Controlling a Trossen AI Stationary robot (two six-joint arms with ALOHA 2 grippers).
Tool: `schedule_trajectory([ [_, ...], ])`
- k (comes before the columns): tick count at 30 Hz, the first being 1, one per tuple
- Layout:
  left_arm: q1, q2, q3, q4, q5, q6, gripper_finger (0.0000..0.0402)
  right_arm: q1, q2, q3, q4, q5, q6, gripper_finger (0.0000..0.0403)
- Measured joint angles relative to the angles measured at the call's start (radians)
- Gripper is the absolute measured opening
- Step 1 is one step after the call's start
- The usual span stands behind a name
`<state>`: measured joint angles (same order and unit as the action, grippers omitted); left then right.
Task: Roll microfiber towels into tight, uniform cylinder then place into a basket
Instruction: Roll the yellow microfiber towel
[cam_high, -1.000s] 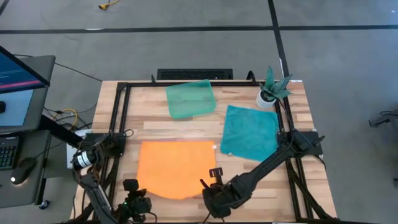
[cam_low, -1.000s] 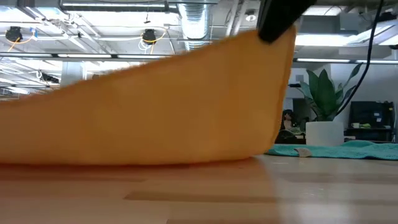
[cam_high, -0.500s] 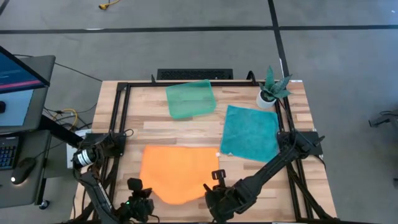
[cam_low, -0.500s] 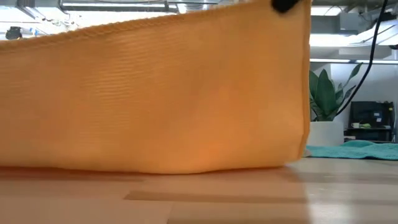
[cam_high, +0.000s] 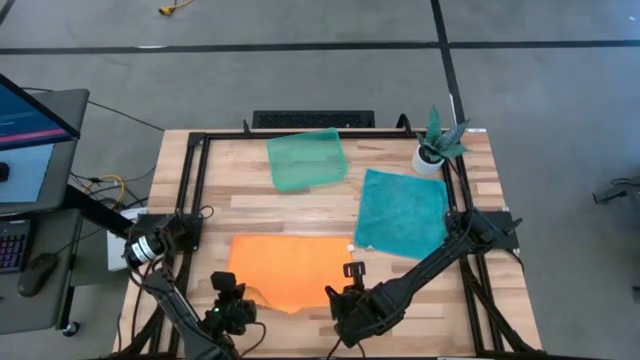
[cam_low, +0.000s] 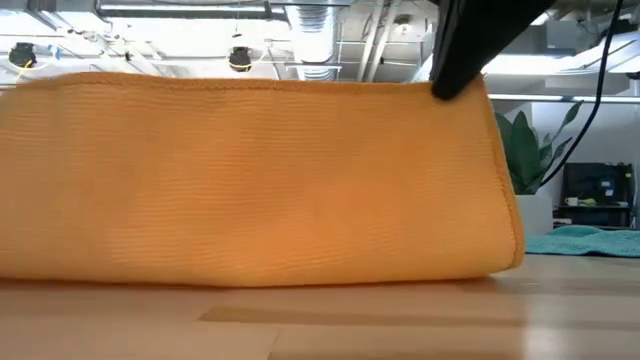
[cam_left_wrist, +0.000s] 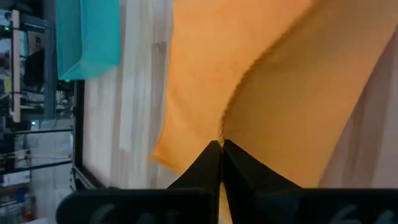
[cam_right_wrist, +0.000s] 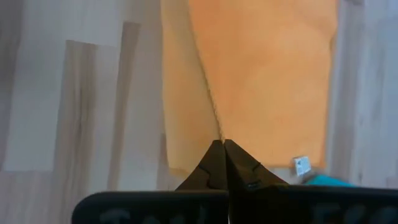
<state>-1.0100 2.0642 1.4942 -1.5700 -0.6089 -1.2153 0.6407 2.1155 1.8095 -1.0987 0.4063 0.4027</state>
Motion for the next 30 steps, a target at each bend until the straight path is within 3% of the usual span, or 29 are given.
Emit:
schedule_trajectory([
  [12, 0.01, -0.203, -0.215, 0.0, -0.052, -0.165, 0.0, -0.069, -0.001, -0.029, -0.008, 0.17, -0.01, 0.0002],
  [19, 0.044, -0.232, -0.342, 0.015, -0.035, -0.28, 0.0, -0.121, -0.001, -0.154, 0.008, 0.143, 0.029, 0.0002],
  [24, 0.101, -0.231, -0.387, 0.122, -0.048, -0.259, 0.0, -0.145, -0.001, -0.178, 0.026, 0.142, 0.061, 0.0002],
  [30, 0.157, -0.231, -0.387, 0.102, -0.061, -0.239, 0.0, -0.185, -0.001, -0.218, 0.087, 0.142, 0.061, 0.0002],
])
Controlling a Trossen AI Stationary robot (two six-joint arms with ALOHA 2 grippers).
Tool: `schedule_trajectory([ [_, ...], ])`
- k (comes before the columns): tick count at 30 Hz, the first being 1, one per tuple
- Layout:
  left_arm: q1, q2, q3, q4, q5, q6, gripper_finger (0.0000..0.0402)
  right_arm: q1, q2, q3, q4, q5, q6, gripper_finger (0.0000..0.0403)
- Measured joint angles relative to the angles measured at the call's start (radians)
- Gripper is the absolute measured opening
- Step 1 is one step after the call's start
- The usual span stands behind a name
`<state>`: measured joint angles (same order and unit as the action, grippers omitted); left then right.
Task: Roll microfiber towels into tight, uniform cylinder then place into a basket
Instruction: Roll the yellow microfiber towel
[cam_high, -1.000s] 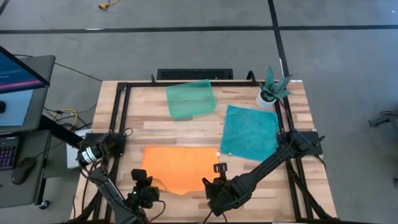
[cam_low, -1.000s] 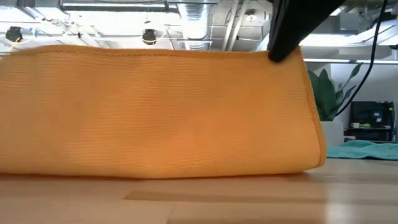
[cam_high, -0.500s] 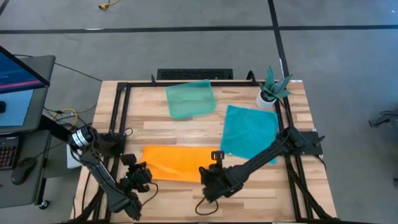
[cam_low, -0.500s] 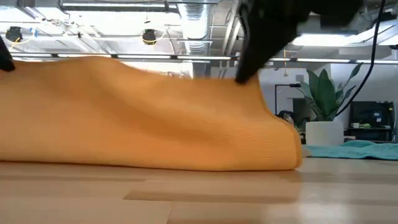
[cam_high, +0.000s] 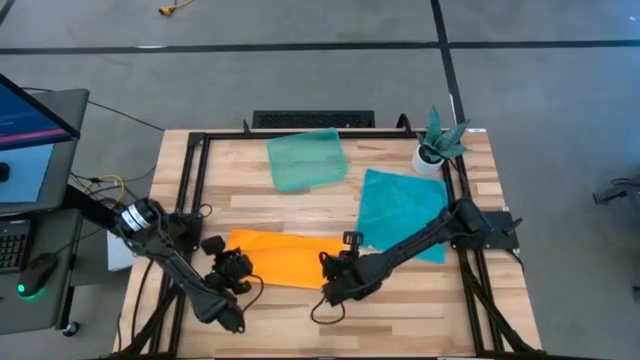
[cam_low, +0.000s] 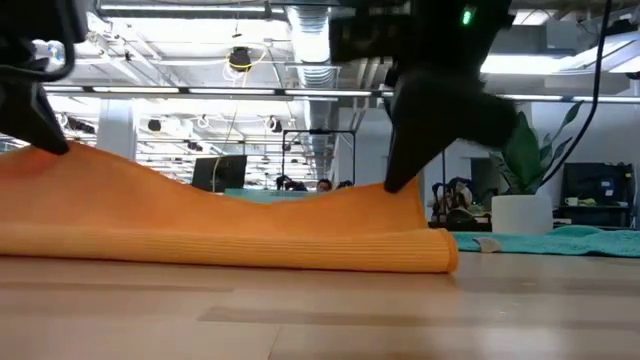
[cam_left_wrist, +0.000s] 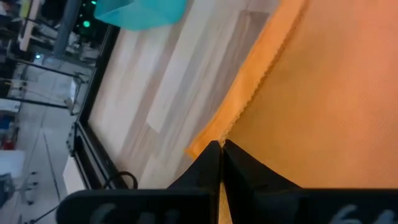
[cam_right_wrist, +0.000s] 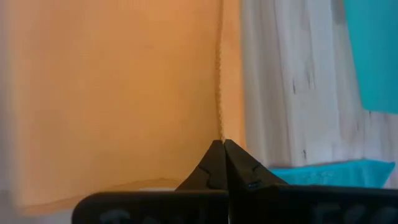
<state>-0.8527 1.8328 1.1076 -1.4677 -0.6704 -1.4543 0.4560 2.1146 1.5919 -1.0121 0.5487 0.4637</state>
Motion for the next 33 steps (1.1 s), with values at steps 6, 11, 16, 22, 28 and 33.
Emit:
schedule_trajectory([
  [6, 0.034, 0.0, 0.0, 0.001, 0.001, 0.02, 0.0, -0.019, 0.0, -0.03, 0.021, -0.001, 0.007, 0.0002],
  [11, 0.045, 0.0, 0.0, 0.004, 0.03, 0.034, 0.0, -0.019, 0.0, -0.031, 0.038, -0.001, 0.007, 0.0002],
  [16, 0.046, 0.0, 0.0, 0.017, 0.038, 0.07, 0.0, -0.019, 0.0, -0.031, 0.063, -0.002, 0.003, 0.0002],
  [22, 0.047, 0.0, 0.0, 0.027, 0.037, 0.07, 0.0019, -0.019, 0.0, -0.031, 0.064, -0.002, 0.0, 0.0002],
  [28, 0.047, 0.0, 0.001, 0.027, 0.034, 0.073, 0.0071, -0.019, 0.0, -0.031, 0.072, -0.003, 0.0, 0.0002],
  [33, 0.047, 0.0, 0.001, 0.02, 0.052, 0.072, 0.0109, -0.02, 0.0, -0.031, 0.075, -0.003, 0.0, 0.0003],
])
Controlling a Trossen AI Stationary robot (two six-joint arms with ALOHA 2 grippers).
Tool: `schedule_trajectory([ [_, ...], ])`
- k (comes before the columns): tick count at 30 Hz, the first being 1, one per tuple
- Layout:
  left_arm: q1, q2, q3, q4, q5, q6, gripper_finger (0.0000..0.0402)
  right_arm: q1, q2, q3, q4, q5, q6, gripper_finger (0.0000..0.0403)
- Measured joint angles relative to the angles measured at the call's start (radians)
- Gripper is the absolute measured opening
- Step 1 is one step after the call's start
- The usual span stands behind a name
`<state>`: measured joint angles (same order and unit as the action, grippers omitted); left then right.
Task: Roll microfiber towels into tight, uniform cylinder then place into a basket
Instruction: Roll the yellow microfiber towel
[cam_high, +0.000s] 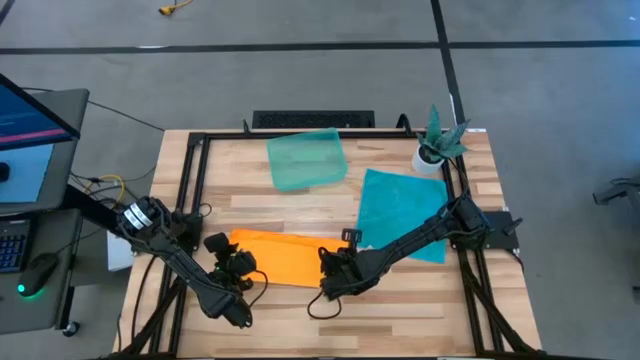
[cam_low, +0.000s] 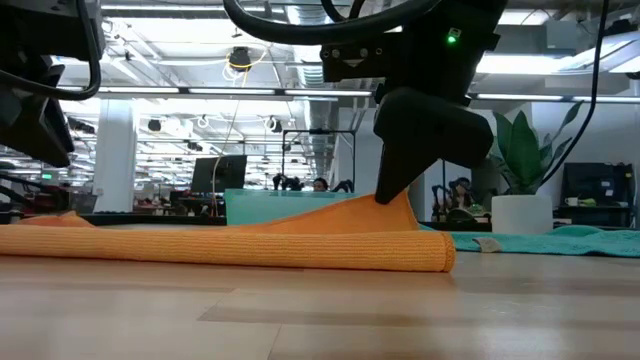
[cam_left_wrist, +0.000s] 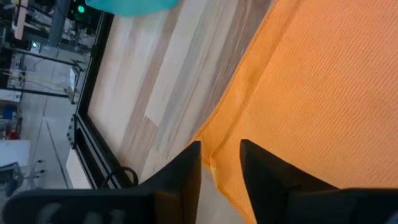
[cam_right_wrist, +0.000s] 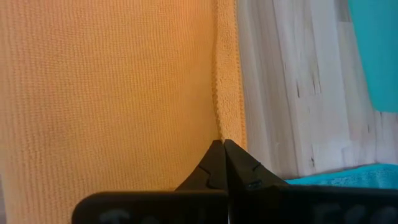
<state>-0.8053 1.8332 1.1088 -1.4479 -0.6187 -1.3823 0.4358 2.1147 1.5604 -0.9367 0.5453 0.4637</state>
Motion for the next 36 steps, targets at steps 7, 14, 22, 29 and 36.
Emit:
schedule_trajectory([
  [7, 0.002, 0.0, 0.0, 0.027, 0.009, -0.006, 0.0118, 0.0, 0.0, 0.0, 0.006, -0.025, 0.005, 0.0036],
  [14, 0.002, 0.0, 0.0, 0.125, 0.008, 0.075, 0.0119, 0.0, 0.0, 0.0, 0.042, -0.024, 0.007, 0.008],
  [22, 0.002, 0.0, 0.0, 0.198, 0.007, 0.142, 0.0119, -0.011, 0.0, 0.0, 0.017, -0.022, -0.008, 0.0137],
  [29, 0.002, 0.001, 0.0, 0.267, 0.003, 0.205, 0.0119, -0.013, 0.0, 0.0, -0.005, -0.021, -0.009, 0.0154],
  [36, 0.002, 0.0, 0.0, 0.334, 0.002, 0.268, 0.0119, -0.004, -0.015, 0.003, -0.048, -0.021, 0.004, 0.0142],
])
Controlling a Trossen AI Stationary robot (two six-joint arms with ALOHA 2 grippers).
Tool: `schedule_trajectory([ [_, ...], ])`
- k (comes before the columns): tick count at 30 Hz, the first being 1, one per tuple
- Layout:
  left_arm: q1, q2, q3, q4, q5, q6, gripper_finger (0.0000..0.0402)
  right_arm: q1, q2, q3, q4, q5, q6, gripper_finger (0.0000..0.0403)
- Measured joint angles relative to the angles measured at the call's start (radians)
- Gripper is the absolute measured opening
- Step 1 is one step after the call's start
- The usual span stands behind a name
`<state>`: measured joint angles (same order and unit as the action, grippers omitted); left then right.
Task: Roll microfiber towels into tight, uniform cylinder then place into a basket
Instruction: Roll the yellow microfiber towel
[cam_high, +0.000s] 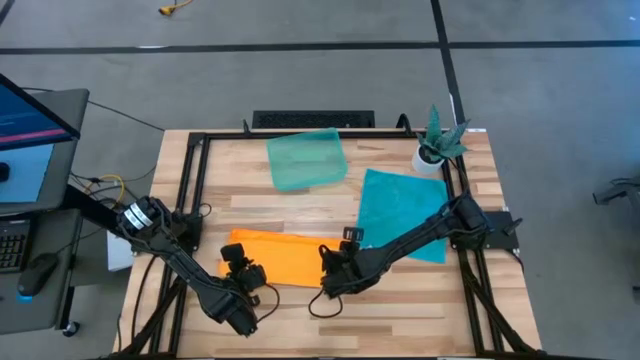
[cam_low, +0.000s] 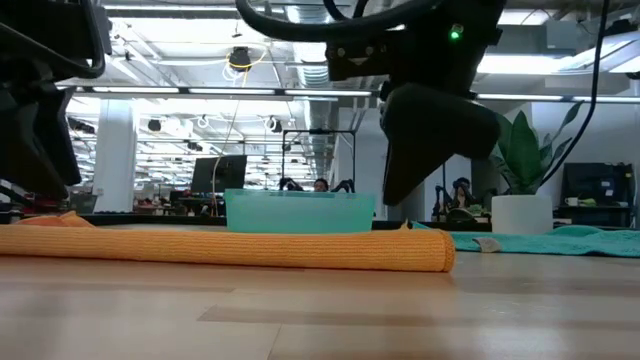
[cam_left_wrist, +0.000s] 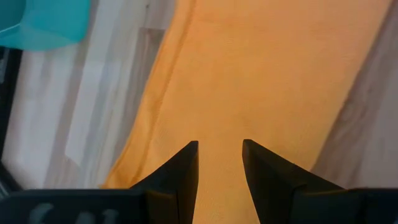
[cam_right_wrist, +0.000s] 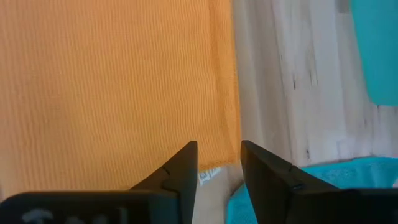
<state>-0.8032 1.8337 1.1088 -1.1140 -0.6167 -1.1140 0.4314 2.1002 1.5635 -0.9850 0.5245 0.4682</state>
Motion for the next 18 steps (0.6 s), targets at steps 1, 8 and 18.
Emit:
schedule_trajectory([
  [1, 0.0, 0.0, 0.0, 0.008, 0.0, 0.008, 0.0119, -0.001, -0.007, -0.001, -0.015, -0.001, 0.002, 0.014],
  [8, 0.007, 0.0, 0.0, 0.076, -0.022, 0.088, 0.0119, 0.007, -0.036, 0.001, -0.016, 0.0, 0.032, 0.0124],
  [18, 0.09, 0.0, -0.001, 0.115, -0.039, 0.086, 0.0119, 0.02, -0.036, -0.001, -0.025, -0.003, 0.031, 0.0122],
])
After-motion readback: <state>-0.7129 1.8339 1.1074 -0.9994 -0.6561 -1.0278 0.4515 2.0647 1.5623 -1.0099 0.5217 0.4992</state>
